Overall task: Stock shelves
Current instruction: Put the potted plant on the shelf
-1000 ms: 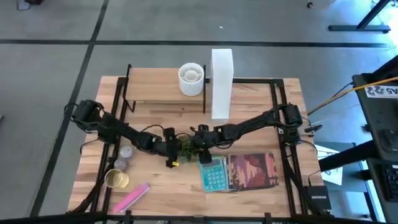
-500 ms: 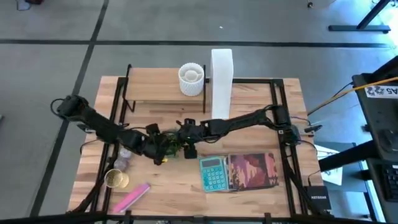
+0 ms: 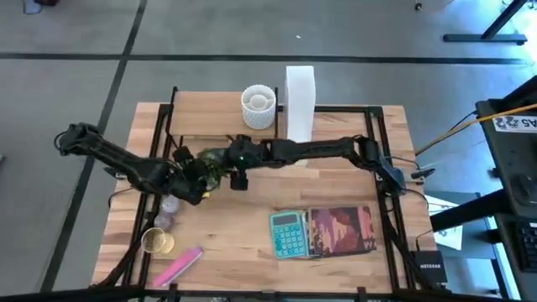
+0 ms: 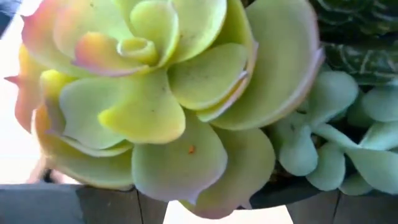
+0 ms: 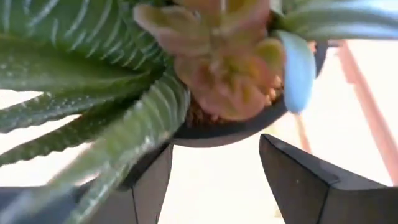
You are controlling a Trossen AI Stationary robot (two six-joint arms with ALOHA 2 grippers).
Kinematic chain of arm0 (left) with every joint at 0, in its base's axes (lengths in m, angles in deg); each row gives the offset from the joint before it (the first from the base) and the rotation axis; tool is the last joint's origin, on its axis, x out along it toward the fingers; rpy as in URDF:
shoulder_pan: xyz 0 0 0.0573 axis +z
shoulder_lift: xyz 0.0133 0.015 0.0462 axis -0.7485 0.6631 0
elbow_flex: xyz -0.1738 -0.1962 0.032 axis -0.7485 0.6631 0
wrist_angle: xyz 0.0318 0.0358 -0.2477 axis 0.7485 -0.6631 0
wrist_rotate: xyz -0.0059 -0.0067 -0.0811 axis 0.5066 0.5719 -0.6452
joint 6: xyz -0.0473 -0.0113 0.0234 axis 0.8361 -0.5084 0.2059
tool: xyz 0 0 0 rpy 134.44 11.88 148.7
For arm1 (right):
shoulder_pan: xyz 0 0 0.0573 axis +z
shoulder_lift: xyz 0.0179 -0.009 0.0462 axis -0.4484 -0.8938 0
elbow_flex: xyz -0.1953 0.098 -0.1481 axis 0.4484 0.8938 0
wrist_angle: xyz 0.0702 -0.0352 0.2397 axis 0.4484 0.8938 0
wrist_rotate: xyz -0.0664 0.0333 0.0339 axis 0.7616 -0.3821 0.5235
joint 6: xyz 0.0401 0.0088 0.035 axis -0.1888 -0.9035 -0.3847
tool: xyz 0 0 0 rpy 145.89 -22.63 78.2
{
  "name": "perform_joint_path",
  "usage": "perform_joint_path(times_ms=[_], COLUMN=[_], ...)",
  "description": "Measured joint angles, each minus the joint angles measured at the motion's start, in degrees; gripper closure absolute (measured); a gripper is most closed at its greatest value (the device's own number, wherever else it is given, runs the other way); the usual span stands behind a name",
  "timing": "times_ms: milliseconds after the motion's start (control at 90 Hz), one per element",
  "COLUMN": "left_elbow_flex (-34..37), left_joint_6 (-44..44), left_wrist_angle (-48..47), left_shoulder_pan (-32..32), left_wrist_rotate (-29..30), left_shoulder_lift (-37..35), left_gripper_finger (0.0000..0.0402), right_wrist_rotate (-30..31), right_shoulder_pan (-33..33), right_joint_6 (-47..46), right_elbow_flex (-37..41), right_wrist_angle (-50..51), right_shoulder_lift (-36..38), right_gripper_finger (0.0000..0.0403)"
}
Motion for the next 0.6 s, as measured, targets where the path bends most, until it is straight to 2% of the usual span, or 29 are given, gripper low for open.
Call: perform_joint_path(times_ms=[256, 600], left_elbow_flex=[-0.08, -0.17], left_joint_6=[-5.87, -11.78], left_wrist_angle=[-1.04, 0.50], left_shoulder_pan=[6.90, 14.91], left_wrist_rotate=[3.81, 3.24], left_shoulder_lift=[-3.72, -3.92], left_gripper_finger=[0.0169, 0.0169], right_wrist_rotate=[1.25, 4.16], right_shoulder_pan=[-3.20, -4.38], right_joint_6=[-0.08, -0.10], right_elbow_flex=[-0.31, -0.31], right_wrist_angle=[-5.37, -8.97], right_shoulder_lift=[0.02, 0.02], right_gripper_finger=[0.0189, 0.0205])
